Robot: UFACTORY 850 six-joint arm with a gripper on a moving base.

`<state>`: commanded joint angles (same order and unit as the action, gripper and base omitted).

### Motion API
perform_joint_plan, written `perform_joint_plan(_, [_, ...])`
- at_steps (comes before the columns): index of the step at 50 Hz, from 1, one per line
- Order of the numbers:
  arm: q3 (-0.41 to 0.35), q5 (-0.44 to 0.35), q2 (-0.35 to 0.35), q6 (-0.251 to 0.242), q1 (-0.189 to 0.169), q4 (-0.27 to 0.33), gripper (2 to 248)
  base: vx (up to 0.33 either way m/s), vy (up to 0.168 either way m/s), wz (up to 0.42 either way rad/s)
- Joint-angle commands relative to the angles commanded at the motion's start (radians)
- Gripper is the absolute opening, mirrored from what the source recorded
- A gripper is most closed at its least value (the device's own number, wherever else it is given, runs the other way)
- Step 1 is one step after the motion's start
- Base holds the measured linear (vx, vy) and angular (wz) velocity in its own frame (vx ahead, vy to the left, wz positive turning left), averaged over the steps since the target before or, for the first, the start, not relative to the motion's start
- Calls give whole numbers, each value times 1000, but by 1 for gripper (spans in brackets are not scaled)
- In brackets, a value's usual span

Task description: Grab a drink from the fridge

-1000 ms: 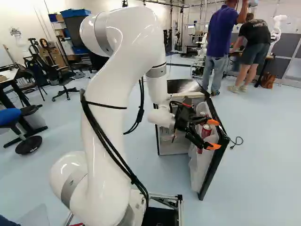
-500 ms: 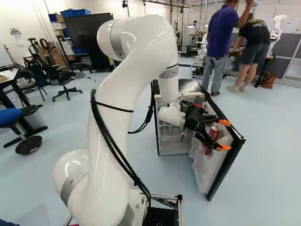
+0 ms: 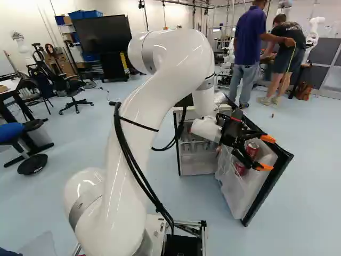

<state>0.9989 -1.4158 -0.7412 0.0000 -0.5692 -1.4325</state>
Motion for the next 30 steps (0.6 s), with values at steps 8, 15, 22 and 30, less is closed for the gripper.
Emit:
perform_joint_plan(8, [-5,0,2,0,0,0,247,0,0,0])
perform_joint_plan(15, [-44,0,23,0,12,17,247,0,0,0])
perform_joint_plan(22, [-93,0,50,0,27,57,247,0,0,0])
perform_joint_plan(30, [-152,0,82,0,46,119,247,0,0,0])
